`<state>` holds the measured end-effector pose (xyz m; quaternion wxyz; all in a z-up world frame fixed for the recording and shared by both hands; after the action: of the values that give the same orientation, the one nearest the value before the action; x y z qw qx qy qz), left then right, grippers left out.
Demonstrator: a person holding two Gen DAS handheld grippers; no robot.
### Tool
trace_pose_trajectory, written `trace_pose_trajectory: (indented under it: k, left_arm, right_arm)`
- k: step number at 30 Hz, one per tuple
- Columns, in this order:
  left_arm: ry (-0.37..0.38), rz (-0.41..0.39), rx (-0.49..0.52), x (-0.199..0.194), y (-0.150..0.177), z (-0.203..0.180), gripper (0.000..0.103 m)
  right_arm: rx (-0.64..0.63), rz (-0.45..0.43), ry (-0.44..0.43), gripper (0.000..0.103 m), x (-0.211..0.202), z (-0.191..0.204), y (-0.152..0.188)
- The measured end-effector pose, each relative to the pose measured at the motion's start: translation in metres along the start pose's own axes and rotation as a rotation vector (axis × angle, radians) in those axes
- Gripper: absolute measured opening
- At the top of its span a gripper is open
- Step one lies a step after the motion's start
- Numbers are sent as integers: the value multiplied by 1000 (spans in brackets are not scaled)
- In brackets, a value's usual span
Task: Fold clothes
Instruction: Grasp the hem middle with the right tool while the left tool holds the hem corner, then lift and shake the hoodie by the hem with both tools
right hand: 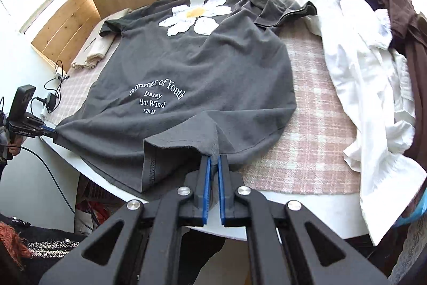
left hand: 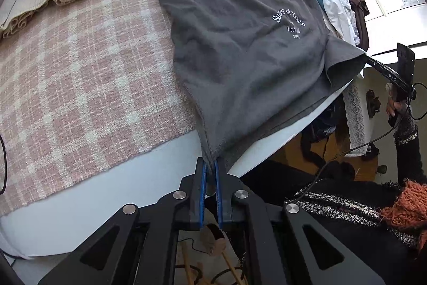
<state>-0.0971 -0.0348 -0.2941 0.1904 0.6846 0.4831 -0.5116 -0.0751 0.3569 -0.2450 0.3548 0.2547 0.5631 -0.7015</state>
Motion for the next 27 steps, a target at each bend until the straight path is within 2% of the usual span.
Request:
trace_pose_trajectory:
  k: [3, 6, 11, 12, 13, 15, 20, 22, 26, 27]
  left_arm:
    - [27, -1, 9, 3, 9, -13, 6]
    - [33, 24, -4, 16, 20, -11, 6]
    - [19, 51, -50, 26, 30, 6, 6]
    - [15, 49, -46, 24, 32, 6, 11]
    - [11, 43, -38, 22, 34, 5, 20]
    - [3, 32, -35, 20, 36, 4, 32]
    - [-19, 5, -57, 21, 35, 4, 32]
    - [-49, -5, -43, 24, 31, 0, 32]
    - [-227, 1, 69, 20, 28, -9, 32]
    - [-238, 0, 87, 19, 28, -13, 32]
  right_arm:
    - [181, -72, 33, 5, -26, -30, 27]
    - [296, -21, 89, 5, -9, -64, 68]
    - [289, 51, 99, 4, 29, -66, 83]
    - [283, 55, 95, 4, 31, -64, 83]
    - [271, 56, 94, 4, 32, -61, 80]
    - [250, 61, 98, 4, 32, -58, 75]
    - [227, 79, 101, 4, 33, -56, 69]
    - [219, 88, 102, 4, 34, -56, 69]
    - [197, 108, 97, 5, 36, -54, 71]
    - [196, 110, 93, 5, 36, -53, 71]
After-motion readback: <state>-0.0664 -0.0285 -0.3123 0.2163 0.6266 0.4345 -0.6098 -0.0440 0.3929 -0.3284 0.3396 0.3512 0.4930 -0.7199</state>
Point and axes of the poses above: each gripper's, at about its wrist camera, not at the fingertips, and x roughly the way its jaws point, z to its left, y to its underside, the point moved 8 cm from there along x, roughly the way its jaws point, and after that the axes turned 11 degrees about -z, right-handed, at the moved point
